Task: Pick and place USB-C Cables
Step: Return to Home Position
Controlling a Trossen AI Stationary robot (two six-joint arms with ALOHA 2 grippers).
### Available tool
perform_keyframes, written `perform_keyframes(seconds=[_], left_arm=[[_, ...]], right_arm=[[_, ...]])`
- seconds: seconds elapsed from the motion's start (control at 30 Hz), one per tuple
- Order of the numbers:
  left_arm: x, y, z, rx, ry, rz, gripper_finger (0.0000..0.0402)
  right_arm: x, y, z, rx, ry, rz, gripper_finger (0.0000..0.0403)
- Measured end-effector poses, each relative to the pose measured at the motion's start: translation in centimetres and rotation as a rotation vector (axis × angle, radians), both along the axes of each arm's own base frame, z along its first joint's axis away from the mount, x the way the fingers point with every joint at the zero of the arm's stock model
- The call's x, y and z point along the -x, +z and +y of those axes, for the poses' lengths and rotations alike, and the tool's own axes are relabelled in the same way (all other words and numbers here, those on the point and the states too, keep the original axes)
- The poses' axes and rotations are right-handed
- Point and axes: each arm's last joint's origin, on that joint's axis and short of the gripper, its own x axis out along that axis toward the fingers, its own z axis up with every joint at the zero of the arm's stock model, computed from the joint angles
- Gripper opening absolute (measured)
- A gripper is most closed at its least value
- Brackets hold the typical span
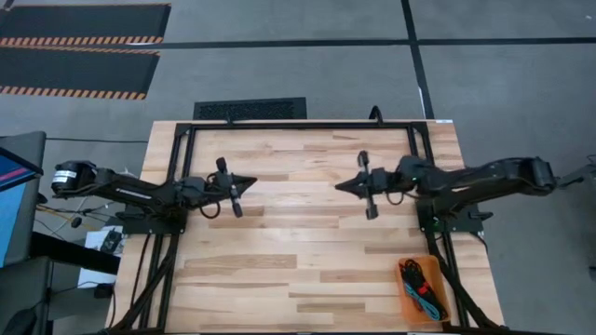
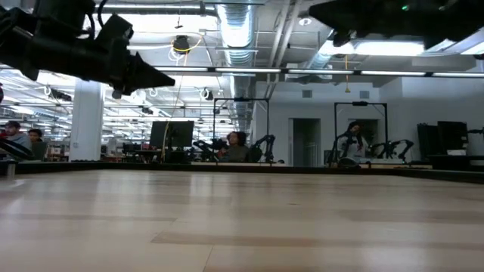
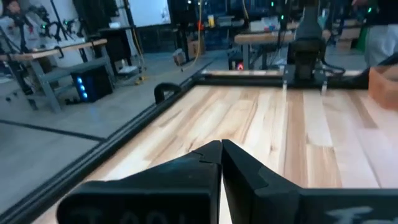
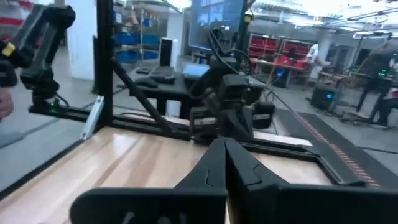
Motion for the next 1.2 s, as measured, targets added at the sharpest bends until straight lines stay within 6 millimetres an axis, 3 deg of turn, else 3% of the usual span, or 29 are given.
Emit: perform_keyframes(seconds=[0.23, 0.37, 0.53, 0.7, 1.0, 1.2], left_arm=[[2.3, 2.4, -0.6, 0.014, -0.040, -0.109, 0.0001], [4.3, 3.6, -0.6, -0.004, -0.045, -0.160, 0.0001], [6.4, 4.0, -0.6, 0.000, -0.045, -0.186, 0.0000], [7.7, 4.2, -0.6, 0.000, -0.057, -0.232, 0.0000], [8.3, 2.6, -0.7, -0.026, -0.091, -0.278, 0.0000], [8.6, 2.7, -0.6, -0.036, -0.084, -0.296, 0.0000]], right_arm=[[3.9, 1.6, -0.1, 0.010, -0.020, 0.031, 0.0007], [4.7, 1.9, 0.5, -0.010, 0.012, 0.032, 0.0007], [5.2, 0.3, 1.3, -0.005, 0.057, -0.023, 0.0007], [6.1, -1.0, 0.7, -0.009, -0.036, -0.079, 0.0007], [8.4, -2.2, -0.1, -0.049, -0.065, -0.127, 0.0007], [9.1, -3.1, -0.3, -0.083, -0.077, -0.120, 0.0007]])
